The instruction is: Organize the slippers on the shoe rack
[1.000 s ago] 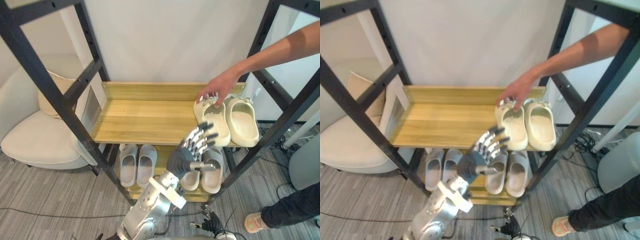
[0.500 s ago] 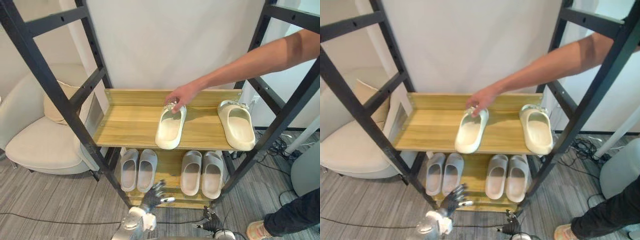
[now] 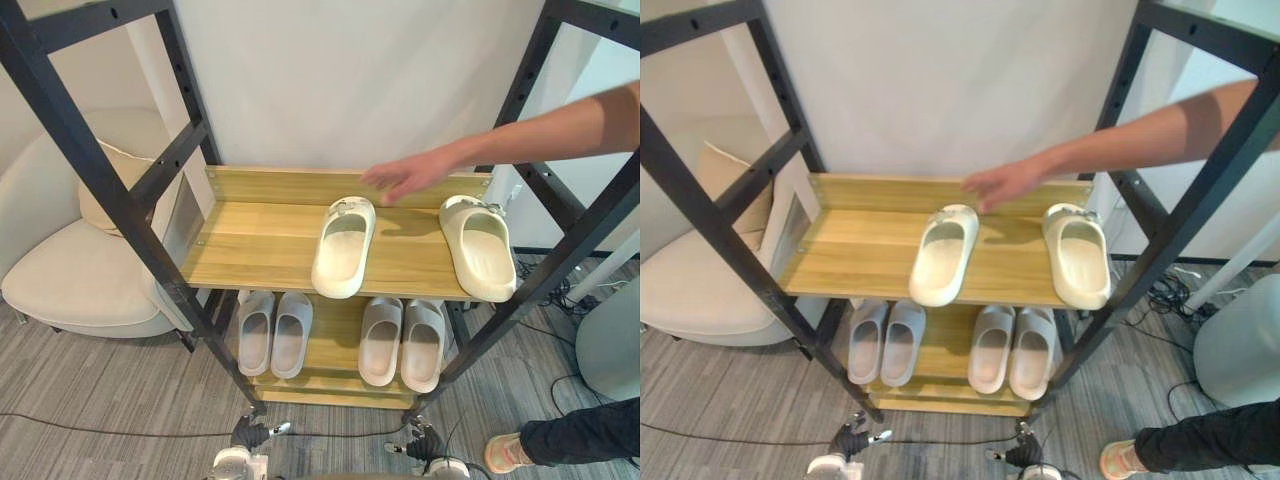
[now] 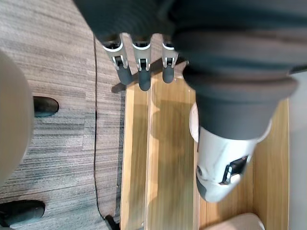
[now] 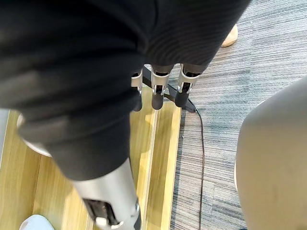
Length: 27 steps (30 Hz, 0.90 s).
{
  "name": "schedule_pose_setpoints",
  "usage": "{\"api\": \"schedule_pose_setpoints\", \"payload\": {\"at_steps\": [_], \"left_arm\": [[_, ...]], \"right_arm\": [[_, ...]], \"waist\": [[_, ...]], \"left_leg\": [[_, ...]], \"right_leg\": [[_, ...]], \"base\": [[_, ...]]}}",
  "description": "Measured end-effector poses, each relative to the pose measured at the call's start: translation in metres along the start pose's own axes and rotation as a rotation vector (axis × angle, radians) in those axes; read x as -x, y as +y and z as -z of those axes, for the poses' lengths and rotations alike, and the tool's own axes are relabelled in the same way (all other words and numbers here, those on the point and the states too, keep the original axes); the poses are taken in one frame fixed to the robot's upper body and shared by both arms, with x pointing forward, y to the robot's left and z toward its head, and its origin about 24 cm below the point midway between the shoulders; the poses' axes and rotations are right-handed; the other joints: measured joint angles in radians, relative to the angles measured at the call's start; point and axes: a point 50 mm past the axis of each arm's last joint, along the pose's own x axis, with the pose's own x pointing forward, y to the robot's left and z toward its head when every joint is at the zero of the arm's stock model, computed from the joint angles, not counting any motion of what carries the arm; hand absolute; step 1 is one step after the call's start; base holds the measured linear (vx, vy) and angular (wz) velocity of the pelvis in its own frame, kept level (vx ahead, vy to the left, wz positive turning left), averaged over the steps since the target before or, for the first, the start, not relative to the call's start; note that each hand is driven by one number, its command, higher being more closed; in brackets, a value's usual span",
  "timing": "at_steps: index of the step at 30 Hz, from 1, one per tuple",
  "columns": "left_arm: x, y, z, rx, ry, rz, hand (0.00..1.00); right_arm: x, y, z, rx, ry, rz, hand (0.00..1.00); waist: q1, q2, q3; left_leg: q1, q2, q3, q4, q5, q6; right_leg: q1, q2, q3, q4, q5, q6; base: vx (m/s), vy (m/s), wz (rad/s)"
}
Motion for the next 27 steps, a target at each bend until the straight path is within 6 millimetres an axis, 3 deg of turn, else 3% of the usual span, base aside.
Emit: {"api": "schedule_pose_setpoints", "payload": {"at_steps": [10,18,22,27], "left_arm": [[-0.001,0.0,0.002,0.037,0.01,-0.031,0.0],[-0.002,-0.009,-0.004,-0.036,-0.014,0.01,0.0],[0.0,-0.028,-0.015,-0.118,-0.071,0.102,0.0],[0.02,-0.076,-0.057,-0.26,-0.312,0.372,0.0]], "right_arm": [[0.0,0.0,-0.001,0.0,-0.001,0.0,0.0],[-0.001,0.0,-0.003,0.003,-0.007,-0.001,0.0],[-0.001,-0.001,-0.002,0.004,-0.006,0.0,0.0],[-0.001,-0.001,-0.003,0.009,-0.006,-0.01,0.0]], "waist": [[0.0,0.001,0.001],[0.0,0.001,0.015],[-0.003,0.001,0.016],[-0.005,0.003,0.015]], "left_leg": [[0.013,0.0,0.007,-0.021,0.006,0.0],[0.015,-0.001,0.014,-0.026,0.006,0.0],[0.016,-0.002,0.013,-0.025,0.006,0.0],[0.013,-0.003,0.001,-0.019,0.006,0.0]], "right_leg": [[-0.002,-0.002,0.002,0.005,-0.005,0.001],[-0.003,-0.002,0.007,0.006,-0.007,0.001],[-0.003,-0.002,0.009,0.005,-0.007,0.001],[-0.002,-0.001,0.006,0.006,-0.007,0.001]], "base": [[0.0,0.0,0.0],[0.0,0.0,0.0],[0.0,0.0,0.0],[0.0,-0.001,0.01]]}}
